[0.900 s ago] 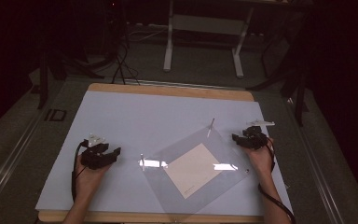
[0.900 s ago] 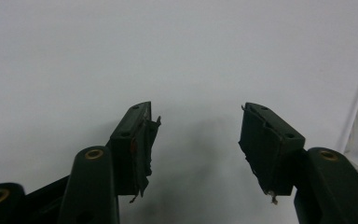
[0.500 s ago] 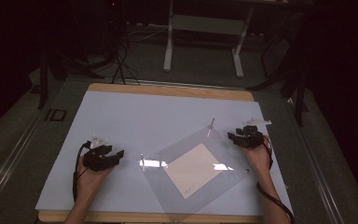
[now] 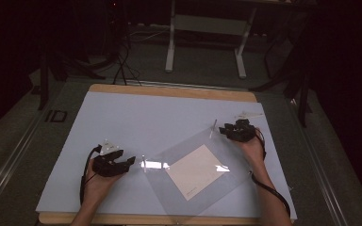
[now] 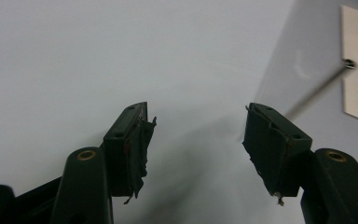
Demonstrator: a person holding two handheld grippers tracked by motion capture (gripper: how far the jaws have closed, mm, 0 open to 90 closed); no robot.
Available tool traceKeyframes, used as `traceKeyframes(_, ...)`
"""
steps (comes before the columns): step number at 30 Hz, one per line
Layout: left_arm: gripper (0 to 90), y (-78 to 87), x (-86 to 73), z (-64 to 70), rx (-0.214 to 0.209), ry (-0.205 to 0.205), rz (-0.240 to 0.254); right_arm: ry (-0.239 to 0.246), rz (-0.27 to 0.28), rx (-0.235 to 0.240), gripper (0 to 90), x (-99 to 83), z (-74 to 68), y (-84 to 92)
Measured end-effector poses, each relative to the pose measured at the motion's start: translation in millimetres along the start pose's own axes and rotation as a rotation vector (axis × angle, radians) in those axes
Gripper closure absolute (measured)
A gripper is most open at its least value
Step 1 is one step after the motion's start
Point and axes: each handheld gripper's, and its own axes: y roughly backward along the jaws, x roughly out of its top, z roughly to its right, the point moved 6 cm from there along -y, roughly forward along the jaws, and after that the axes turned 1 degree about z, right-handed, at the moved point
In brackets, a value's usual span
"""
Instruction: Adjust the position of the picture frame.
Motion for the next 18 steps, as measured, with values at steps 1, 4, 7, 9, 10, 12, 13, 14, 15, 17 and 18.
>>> traceKeyframes(1, 41.8, 0.0, 0.1, 1.9, -0.009, -0.003, 0.003, 0.007, 0.003, 0.008, 63.2, 1.6, -2.1, -2.8)
traceKeyframes(4, 47.4, -0.2, -0.1, 7.1, -0.035, -0.033, 0.003, 0.033, -0.009, 0.002, 65.1, 5.0, -5.6, -11.8)
traceKeyframes(7, 51.8, -2.9, -1.6, 13.8, -0.054, -0.088, -0.01, 0.02, -0.005, 0.016, 73.1, 9.8, -6.5, -18.4)
traceKeyframes(9, 54.2, -5.2, -1.7, 18.9, -0.081, -0.102, -0.009, 0.017, 0.003, 0.011, 74.4, 13.6, -6.1, -22.2)
traceKeyframes(10, 55.5, -6.3, -1.5, 20.8, -0.08, -0.112, -0.012, 0.017, 0.002, 0.006, 76.3, 15.1, -5.7, -24.3)
traceKeyframes(12, 58.2, -7.6, -1.1, 22.7, -0.083, -0.116, -0.014, 0.017, -0.001, 0.005, 76.5, 16.1, -5.4, -26.6)
traceKeyframes(13, 58.2, -7.6, -1.1, 22.7, -0.083, -0.116, -0.014, 0.015, -0.003, 0.01, 76.5, 17.1, -5.5, -29.0)
traceKeyframes(14, 63.3, -11.2, 0.2, 24.8, -0.067, -0.13, -0.018, 0.016, -0.004, 0.011, 77.2, 18.9, -6.0, -32.6)
traceKeyframes(15, 64.2, -11.9, 0.7, 24.6, -0.072, -0.126, -0.018, 0.019, -0.003, 0.012, 78.0, 19.7, -6.1, -33.6)
traceKeyframes(17, 66.2, -12.3, 1.8, 24.1, -0.083, -0.125, -0.018, 0.021, -0.002, 0.01, 79.3, 21.0, -7.5, -36.2)
traceKeyframes(18, 66.9, -12.0, 1.9, 24.1, -0.081, -0.133, -0.018, 0.02, -0.004, 0.01, 79.2, 20.9, -8.2, -37.8)
